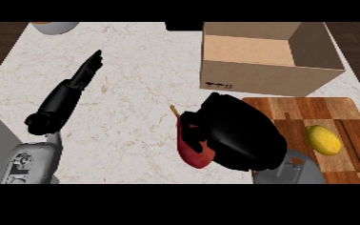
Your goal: Pick the pear from the cutting board and place it in the cardboard box
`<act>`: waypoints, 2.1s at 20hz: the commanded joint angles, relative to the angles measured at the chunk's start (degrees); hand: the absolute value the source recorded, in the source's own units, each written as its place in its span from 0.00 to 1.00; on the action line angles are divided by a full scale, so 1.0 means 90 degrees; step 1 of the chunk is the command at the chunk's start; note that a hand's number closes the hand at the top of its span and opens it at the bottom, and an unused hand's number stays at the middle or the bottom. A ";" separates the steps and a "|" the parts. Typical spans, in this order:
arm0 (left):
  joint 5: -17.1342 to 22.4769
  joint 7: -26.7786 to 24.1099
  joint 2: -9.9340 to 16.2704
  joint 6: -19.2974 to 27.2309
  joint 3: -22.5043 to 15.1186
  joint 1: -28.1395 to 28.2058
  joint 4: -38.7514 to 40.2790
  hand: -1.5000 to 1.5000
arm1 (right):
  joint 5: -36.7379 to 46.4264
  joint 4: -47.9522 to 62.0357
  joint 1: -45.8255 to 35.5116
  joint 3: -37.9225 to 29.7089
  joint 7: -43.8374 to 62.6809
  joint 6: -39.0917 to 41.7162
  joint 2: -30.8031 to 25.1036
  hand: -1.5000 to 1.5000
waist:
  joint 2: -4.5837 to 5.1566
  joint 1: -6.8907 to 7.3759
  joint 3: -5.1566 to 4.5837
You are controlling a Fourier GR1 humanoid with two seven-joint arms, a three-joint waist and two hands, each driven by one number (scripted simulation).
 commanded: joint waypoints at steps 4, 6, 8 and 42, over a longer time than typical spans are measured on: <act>-0.0070 0.0254 -0.0079 0.0061 -0.0058 -0.0164 -0.0083 0.50 | -0.1216 -0.0103 -0.0770 -0.1521 0.1924 0.0123 0.0187 1.00 | 0.0006 0.0014 -0.0005; -0.0013 0.0157 -0.0070 0.0024 -0.0011 -0.0070 -0.0131 0.50 | -0.1294 0.0376 -0.1407 -0.1959 0.2263 0.0141 0.0189 1.00 | 0.0016 0.0056 -0.0007; 0.0019 0.0109 0.0069 -0.0121 0.0017 0.0165 -0.0269 0.50 | -0.1232 0.1069 -0.1981 -0.2548 0.2234 -0.0008 0.0190 1.00 | 0.0026 0.0108 -0.0006; -0.0173 0.0021 -0.0257 -0.0025 -0.0120 -0.0164 -0.0012 0.50 | -0.0977 0.9422 -0.5059 -0.3469 -0.2454 0.0048 -0.2603 0.00 | 0.0136 0.0316 0.0016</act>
